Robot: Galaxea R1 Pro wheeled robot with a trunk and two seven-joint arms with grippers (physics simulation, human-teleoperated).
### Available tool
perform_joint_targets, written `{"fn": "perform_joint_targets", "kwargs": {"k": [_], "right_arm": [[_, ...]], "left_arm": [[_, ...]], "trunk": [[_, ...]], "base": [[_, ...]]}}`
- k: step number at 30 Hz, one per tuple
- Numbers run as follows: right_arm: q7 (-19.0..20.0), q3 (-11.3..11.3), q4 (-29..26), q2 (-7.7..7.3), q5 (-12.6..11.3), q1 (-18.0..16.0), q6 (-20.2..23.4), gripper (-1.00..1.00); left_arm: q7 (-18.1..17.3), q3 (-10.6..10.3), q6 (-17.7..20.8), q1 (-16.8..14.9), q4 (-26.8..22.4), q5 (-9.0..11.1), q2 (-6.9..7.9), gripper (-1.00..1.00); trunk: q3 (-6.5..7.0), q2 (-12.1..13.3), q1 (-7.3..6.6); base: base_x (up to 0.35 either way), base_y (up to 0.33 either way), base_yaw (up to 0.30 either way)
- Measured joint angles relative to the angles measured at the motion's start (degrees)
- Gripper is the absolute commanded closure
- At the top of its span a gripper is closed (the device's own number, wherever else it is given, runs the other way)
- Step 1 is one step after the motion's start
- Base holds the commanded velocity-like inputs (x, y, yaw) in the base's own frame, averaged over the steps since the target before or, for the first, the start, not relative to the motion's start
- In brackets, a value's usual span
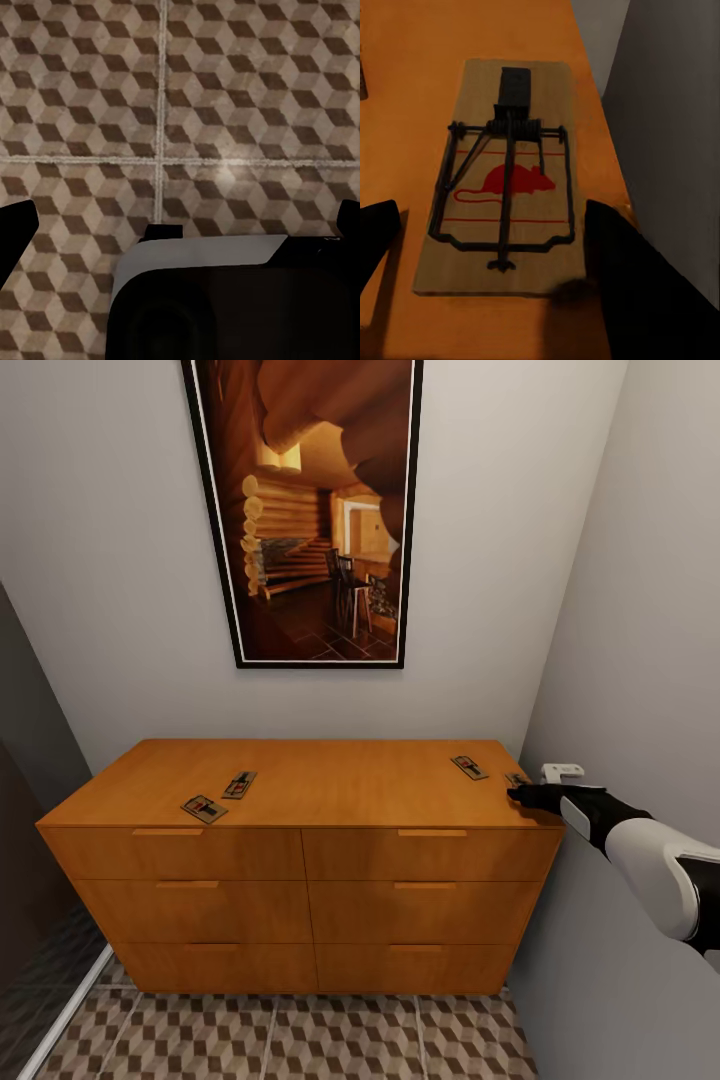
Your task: Take the four mousetraps from the cabinet in the bathroom and place them on the bathroom floor. Make sure all four end up on the same floor surface, and ensure that at least two of them are either under or directly next to the same bathroom sink.
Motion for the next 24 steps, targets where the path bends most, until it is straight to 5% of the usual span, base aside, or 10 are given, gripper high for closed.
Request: {"fn": "perform_joint_targets", "kwargs": {"k": [24], "right_arm": [[-0.1, 0.5, -0.2, 0.07, 0.5, 0.0, 0.0, 1.0]], "left_arm": [[0.0, 0.0, 0.0, 0.0, 0.0, 0.0, 0.0, -1.0]], "trunk": [[0.0, 0.0, 0.0]], "base": [[0.0, 0.0, 0.0]]}}
